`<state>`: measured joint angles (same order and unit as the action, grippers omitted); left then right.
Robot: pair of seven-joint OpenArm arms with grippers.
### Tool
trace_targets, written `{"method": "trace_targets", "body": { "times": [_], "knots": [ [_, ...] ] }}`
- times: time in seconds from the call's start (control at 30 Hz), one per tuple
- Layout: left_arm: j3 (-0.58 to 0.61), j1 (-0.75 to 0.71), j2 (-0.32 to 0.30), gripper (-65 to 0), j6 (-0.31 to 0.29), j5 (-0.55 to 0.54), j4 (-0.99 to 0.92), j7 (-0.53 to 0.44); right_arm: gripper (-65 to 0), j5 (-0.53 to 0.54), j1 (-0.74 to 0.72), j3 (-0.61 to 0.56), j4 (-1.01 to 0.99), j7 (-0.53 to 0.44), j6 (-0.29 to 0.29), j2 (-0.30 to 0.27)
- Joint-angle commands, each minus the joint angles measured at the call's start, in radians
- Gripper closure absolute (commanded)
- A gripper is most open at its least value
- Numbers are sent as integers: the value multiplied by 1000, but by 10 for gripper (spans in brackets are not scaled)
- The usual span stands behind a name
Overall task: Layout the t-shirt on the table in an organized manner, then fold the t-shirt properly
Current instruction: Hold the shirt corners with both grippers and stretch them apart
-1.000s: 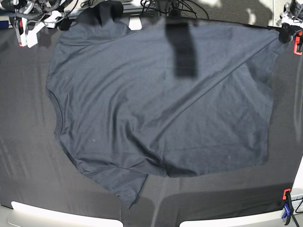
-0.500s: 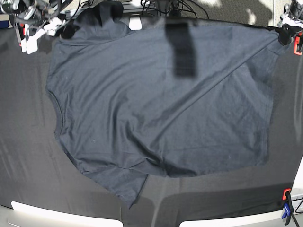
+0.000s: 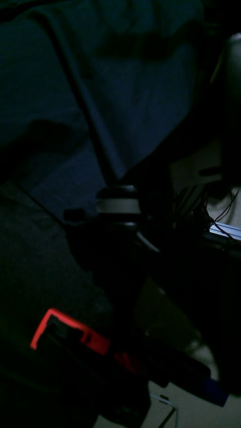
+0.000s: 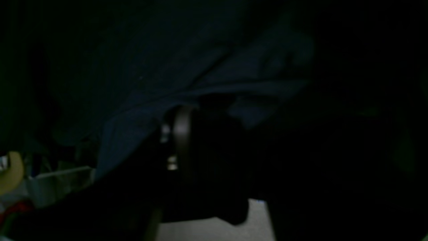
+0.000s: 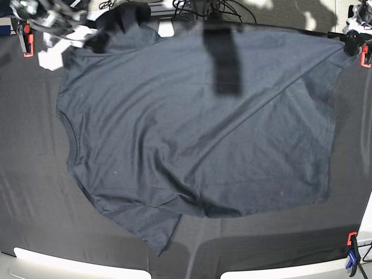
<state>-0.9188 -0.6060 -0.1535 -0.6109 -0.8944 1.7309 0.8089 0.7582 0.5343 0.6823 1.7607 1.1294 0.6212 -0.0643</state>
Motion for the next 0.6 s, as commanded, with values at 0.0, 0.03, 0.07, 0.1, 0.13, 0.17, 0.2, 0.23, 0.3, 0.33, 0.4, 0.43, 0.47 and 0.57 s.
{"method": "trace_targets", "body": {
  "times": [0.0, 0.03, 0.07, 0.1, 0.13, 0.17, 0.2, 0.23, 0.3, 0.33, 0.4, 0.43, 0.47, 0.57],
  "knots": [
    [-11, -6, -14, 0, -12, -24, 19, -23, -86, 1, 9, -3, 11, -13, 14, -5],
    [-11, -6, -14, 0, -11, -24, 19, -23, -36, 2, 9, -5, 12, -23, 14, -5],
    [-11, -6, -14, 0, -12, -24, 19, -23, 0, 4, 9, -3, 14, -26, 15, -5],
    [-11, -6, -14, 0, -12, -24, 19, -23, 0, 4, 9, 4, 19, -26, 15, -5],
    [-11, -6, -16, 0, -12, -24, 19, -23, 0, 4, 9, 14, 31, -23, 16, -5],
    [-11, -6, -17, 0, -12, -24, 19, -24, 0, 4, 10, 29, 47, -19, 16, -5],
    [-11, -6, -22, 0, -12, -30, 19, -24, 0, 4, 10, 50, 68, -10, 16, -5],
    [-11, -6, -28, 0, -12, -40, 19, -23, 0, 4, 11, 74, 92, -2, 18, -5],
    [-11, -6, -47, 0, -16, -61, 19, -23, 0, 4, 11, 129, 143, -2, 20, -5],
    [-11, -6, -58, 0, -16, -68, 21, -23, 0, 4, 11, 154, 165, -2, 19, -5],
    [-11, -6, -81, 0, -15, -80, 26, -24, 0, 4, 11, 190, 198, -2, 19, -5],
    [-11, -6, -90, 0, -15, -80, 29, -24, 0, 4, 11, 198, 205, -2, 19, -6],
    [-11, -5, -98, 0, -15, -81, 32, -24, 0, 4, 11, 198, 206, -2, 19, -11],
    [-11, 10, -109, 0, -15, -84, 34, -24, 0, 7, 10, 191, 206, -4, 20, -13]
  ]
}}
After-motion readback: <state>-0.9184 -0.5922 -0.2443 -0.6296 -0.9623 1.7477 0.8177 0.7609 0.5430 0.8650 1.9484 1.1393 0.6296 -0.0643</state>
